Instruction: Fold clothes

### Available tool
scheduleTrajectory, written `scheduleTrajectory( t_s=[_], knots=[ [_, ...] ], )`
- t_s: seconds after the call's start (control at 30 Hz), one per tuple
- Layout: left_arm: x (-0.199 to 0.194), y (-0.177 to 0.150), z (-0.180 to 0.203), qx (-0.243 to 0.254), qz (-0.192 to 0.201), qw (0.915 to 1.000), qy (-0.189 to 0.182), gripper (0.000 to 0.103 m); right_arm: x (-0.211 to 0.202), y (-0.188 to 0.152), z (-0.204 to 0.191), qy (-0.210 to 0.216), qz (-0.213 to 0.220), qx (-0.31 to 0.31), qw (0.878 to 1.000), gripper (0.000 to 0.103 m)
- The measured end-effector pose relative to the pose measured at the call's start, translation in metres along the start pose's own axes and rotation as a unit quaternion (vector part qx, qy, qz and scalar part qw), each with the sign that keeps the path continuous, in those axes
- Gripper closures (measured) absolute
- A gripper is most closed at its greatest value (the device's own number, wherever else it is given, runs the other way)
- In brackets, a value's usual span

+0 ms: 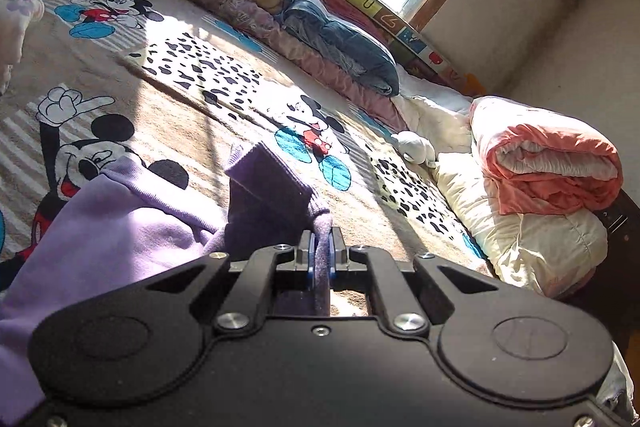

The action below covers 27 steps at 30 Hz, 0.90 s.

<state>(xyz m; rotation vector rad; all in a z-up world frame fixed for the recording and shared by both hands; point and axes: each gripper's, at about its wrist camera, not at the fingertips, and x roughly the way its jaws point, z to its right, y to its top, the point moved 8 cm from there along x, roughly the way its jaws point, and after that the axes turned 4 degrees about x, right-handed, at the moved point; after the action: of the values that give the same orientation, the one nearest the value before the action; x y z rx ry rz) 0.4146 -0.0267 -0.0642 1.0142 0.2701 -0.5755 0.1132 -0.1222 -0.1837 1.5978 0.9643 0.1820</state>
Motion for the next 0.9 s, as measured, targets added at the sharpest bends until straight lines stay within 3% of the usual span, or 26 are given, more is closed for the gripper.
scheduleTrajectory(
  t_s=[0.3, 0.53, 0.9],
  knots=[
    [0.058, -0.02, 0.006, 0.007, -0.033, 0.999, 0.028, 0.099, -0.002, 0.001, 0.009, 0.02, 0.002, 0.037, 0.999, 0.0],
    [0.09, -0.038, 0.004, 0.04, -0.052, 0.9961, 0.059, 0.099, -0.002, 0.0, 0.013, 0.029, 0.007, 0.058, 0.998, 0.0],
    [0.121, -0.058, 0.013, 0.13, -0.072, 0.9845, 0.094, 0.099, 0.0, 0.001, 0.015, 0.034, 0.01, 0.066, 0.997, 0.0]
  ],
)
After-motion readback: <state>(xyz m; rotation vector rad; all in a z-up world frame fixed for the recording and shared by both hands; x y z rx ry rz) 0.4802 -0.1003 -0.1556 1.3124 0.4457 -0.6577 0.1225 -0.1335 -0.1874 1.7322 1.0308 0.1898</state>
